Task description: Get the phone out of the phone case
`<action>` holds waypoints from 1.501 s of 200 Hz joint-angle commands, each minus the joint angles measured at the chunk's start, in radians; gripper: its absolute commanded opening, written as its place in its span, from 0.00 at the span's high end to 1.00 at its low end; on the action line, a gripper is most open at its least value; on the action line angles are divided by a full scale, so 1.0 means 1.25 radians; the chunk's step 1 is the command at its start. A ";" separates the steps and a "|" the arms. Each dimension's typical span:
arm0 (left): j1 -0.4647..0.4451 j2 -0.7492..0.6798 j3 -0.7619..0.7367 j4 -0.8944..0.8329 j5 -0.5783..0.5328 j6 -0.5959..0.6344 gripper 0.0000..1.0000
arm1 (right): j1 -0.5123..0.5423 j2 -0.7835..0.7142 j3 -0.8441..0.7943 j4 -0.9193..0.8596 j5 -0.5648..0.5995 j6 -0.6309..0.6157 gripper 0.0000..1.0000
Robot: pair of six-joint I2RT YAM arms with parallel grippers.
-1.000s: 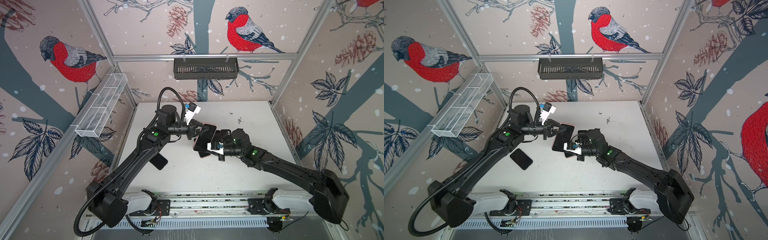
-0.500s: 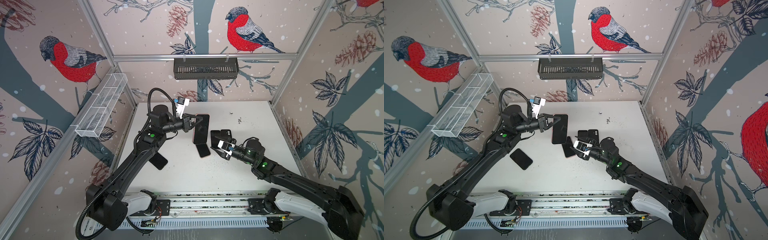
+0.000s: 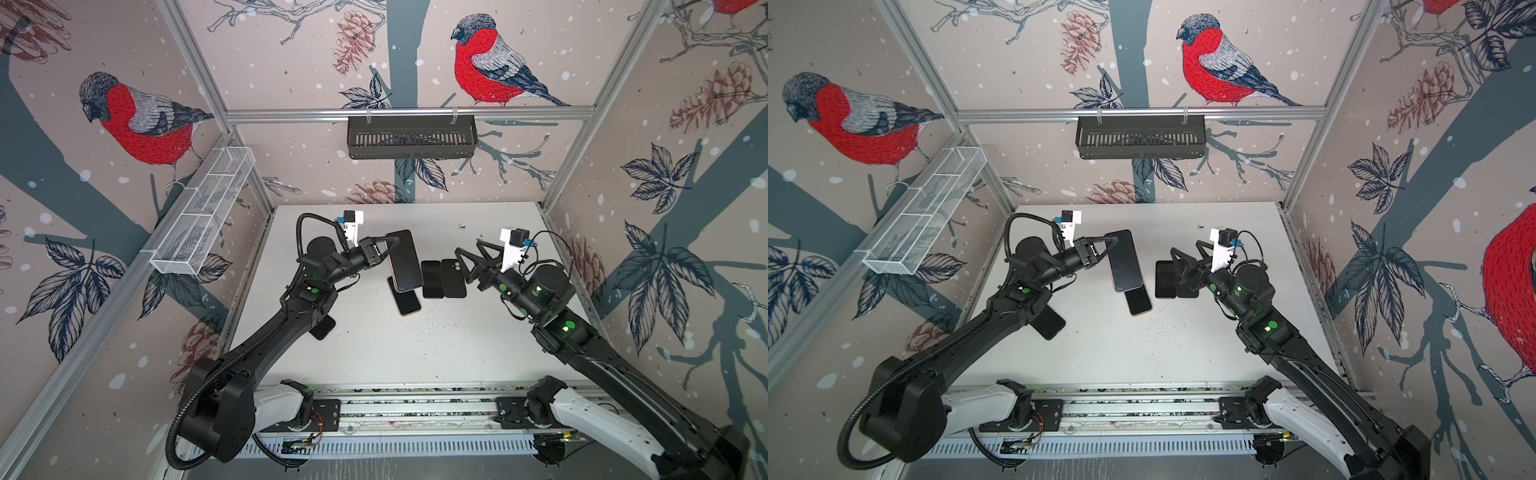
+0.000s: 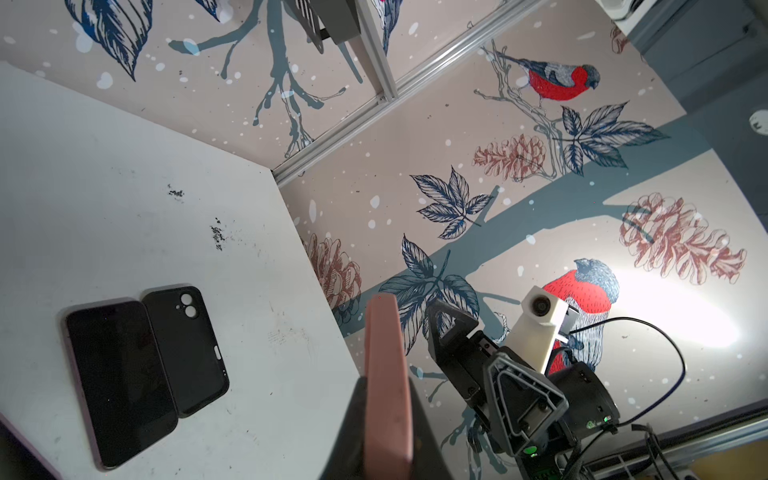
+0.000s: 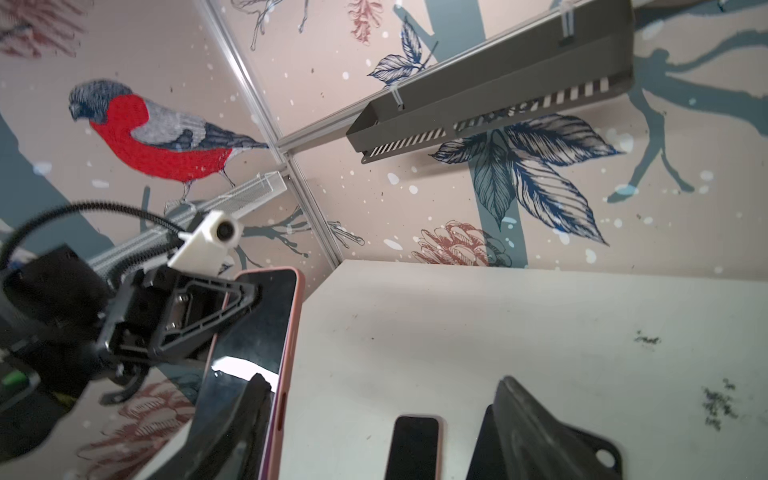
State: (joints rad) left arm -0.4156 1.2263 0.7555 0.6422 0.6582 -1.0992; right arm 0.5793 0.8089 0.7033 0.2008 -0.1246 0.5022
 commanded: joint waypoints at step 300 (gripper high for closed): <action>-0.192 0.221 -0.270 0.848 -0.275 -0.366 1.00 | 0.077 -0.119 -0.424 0.417 -0.217 0.454 0.40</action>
State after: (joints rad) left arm -0.6407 1.4929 0.4030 1.5135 0.3378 -1.5421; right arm 0.6731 0.6792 0.1886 0.6651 -0.3882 1.0451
